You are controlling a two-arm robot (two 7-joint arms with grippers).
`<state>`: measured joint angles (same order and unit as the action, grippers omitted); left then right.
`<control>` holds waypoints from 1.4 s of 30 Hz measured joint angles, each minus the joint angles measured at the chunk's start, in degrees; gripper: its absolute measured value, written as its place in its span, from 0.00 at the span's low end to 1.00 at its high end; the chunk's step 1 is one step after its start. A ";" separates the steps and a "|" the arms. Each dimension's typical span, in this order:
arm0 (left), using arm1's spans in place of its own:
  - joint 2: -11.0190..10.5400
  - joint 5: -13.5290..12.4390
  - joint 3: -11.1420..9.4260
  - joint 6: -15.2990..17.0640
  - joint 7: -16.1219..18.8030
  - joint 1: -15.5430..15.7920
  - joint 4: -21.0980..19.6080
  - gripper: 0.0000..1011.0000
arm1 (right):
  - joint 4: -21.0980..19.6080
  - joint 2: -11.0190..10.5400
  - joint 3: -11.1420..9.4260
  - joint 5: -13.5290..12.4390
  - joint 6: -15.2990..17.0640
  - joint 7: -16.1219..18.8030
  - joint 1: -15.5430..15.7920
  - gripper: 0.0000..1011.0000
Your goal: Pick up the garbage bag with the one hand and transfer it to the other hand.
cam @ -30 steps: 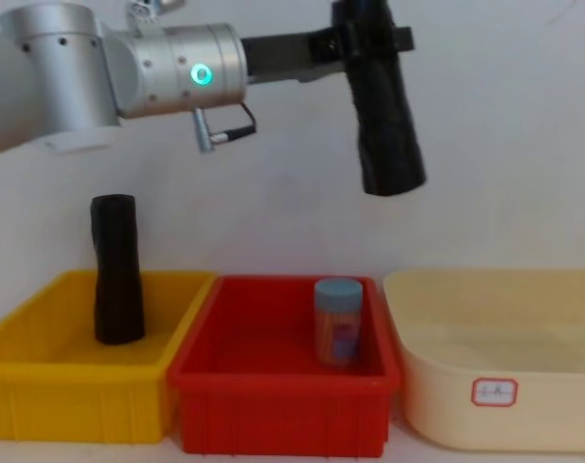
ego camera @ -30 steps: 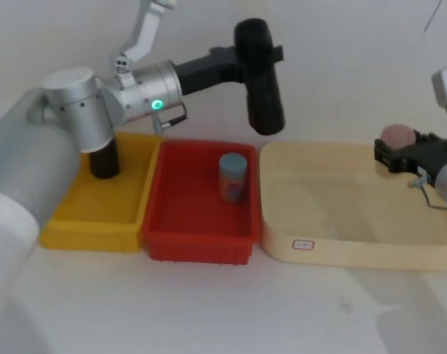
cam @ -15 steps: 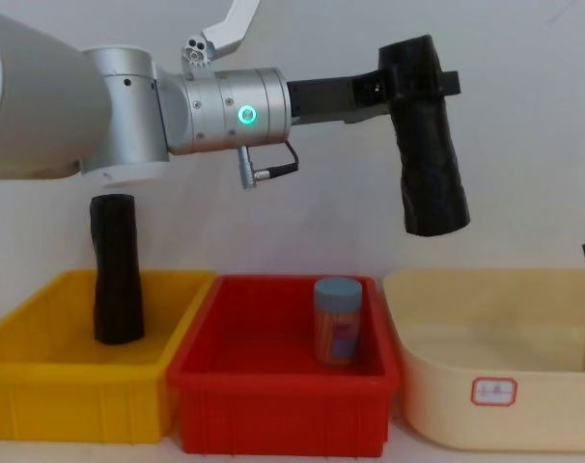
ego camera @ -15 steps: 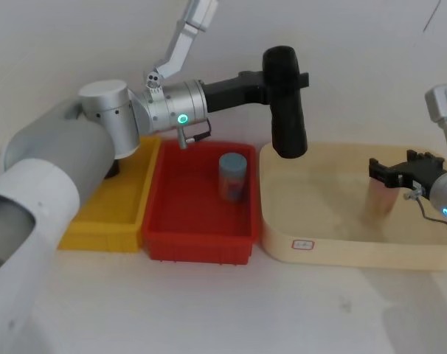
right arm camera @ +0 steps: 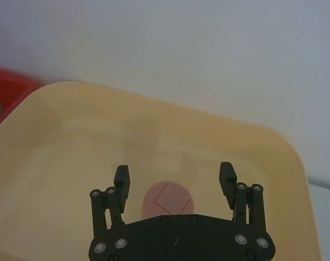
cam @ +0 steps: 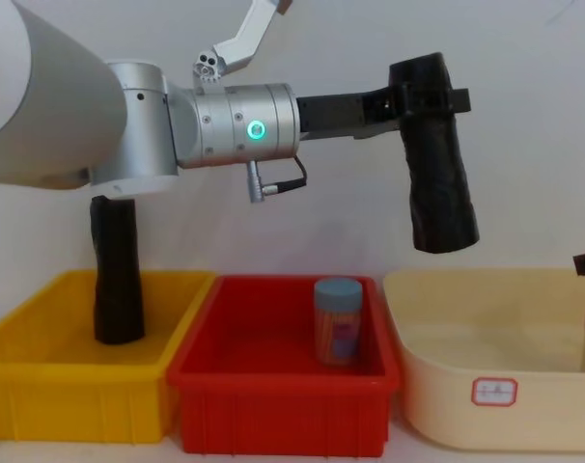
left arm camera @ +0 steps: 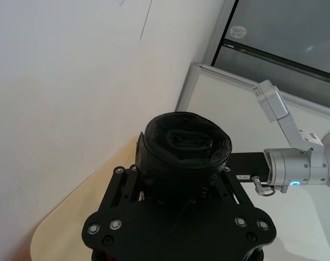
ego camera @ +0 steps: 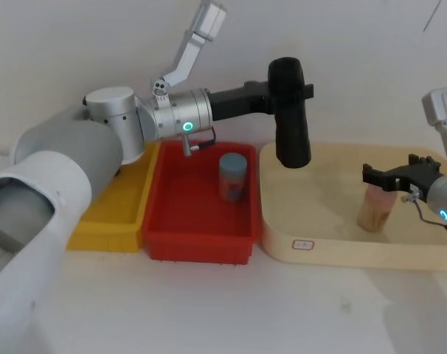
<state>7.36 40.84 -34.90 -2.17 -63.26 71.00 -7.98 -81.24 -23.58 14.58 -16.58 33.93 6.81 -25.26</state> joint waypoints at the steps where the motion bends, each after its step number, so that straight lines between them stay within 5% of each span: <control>1: 0.04 0.28 -0.18 -0.12 -0.08 0.07 0.16 0.45 | 0.10 0.04 0.01 -0.01 -0.01 0.06 -0.03 0.99; 15: 0.81 3.46 -3.42 -1.35 -0.97 0.82 2.95 0.45 | -0.68 -0.93 0.11 -0.52 -1.57 3.25 0.69 0.99; 29: 1.05 4.40 -4.39 -1.72 -1.24 1.06 3.78 0.45 | -3.19 -3.36 1.74 -1.76 -5.27 11.56 1.17 0.99; 42: 1.12 4.70 -4.69 -1.84 -1.31 1.13 4.03 0.45 | -2.92 -4.07 5.15 -3.30 -8.49 20.18 -2.04 0.99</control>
<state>8.47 45.54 -39.59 -4.01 -64.57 72.13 -3.94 -84.16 -27.66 19.73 -19.88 25.44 26.99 -27.30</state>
